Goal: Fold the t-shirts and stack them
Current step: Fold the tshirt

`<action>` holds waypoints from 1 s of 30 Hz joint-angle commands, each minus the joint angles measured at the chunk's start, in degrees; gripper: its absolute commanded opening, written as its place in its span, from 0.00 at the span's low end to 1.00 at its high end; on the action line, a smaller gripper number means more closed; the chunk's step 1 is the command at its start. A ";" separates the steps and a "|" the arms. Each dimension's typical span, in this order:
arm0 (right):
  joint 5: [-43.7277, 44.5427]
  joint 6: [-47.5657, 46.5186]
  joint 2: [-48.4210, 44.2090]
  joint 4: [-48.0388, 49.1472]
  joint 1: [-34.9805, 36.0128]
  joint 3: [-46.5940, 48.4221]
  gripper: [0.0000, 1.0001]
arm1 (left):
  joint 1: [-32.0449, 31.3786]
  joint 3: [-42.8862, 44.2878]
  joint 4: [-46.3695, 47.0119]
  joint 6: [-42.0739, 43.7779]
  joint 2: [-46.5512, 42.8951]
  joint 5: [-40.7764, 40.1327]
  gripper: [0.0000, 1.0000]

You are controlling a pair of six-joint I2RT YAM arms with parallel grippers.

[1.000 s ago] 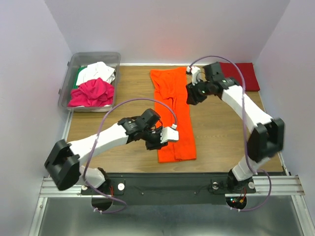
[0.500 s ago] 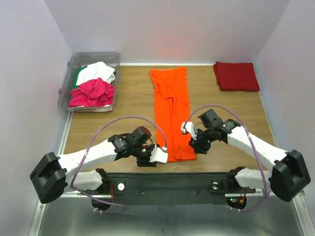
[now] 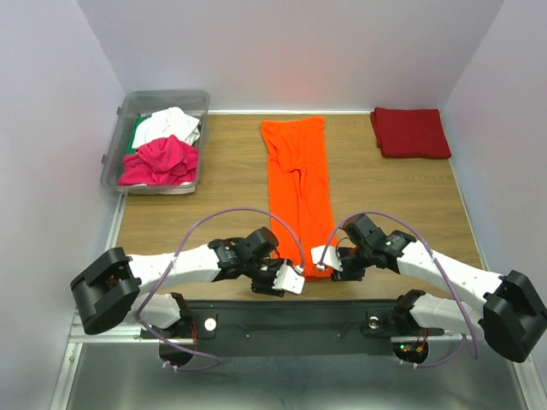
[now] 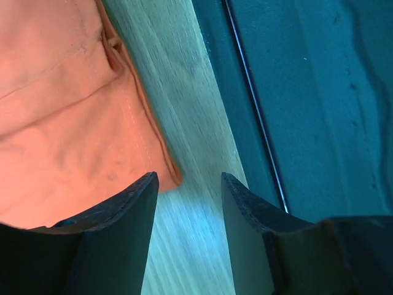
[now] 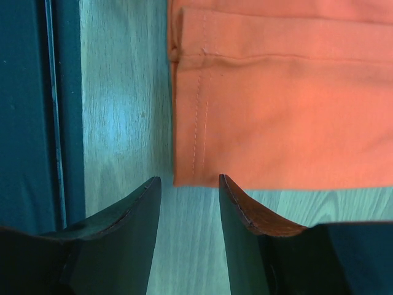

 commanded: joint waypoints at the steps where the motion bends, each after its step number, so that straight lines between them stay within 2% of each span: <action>1: 1.35 -3.57 0.55 5.58 1.67 -0.52 0.48 | -0.44 -0.18 4.22 -1.08 2.50 -0.28 0.56; 10: 4.69 -4.88 2.49 8.04 4.93 -4.65 0.43 | -0.61 4.47 2.64 -3.90 11.64 -4.15 0.48; 13: 5.22 -4.89 2.32 8.31 5.37 -5.44 0.43 | -0.61 4.92 2.38 -4.16 12.52 -4.32 0.42; 16: 5.75 -4.62 2.49 9.09 5.89 -5.80 0.41 | -0.61 5.09 2.20 -4.25 12.70 -4.41 0.27; 17: 6.01 -4.53 2.58 9.36 6.16 -5.97 0.36 | -0.61 5.09 2.11 -4.25 12.70 -4.32 0.19; 19: 6.45 -4.45 2.75 9.89 6.16 -6.32 0.27 | -0.53 4.92 2.11 -4.25 12.35 -4.41 0.12; 20: 6.89 -4.45 2.76 10.06 6.16 -6.32 0.20 | -0.61 4.66 2.02 -4.25 11.82 -4.50 0.06; 22: 7.15 -3.84 2.67 9.98 6.16 -5.98 0.15 | -0.53 4.21 2.02 -4.34 11.12 -5.11 0.00; 26: 7.51 -1.73 1.88 9.11 6.16 -3.79 0.02 | -0.53 3.68 1.50 -5.47 7.70 -5.46 0.00; 30: 6.89 0.21 1.53 7.17 6.16 -0.18 0.01 | 0.00 4.83 -1.13 -7.14 1.98 -3.10 0.00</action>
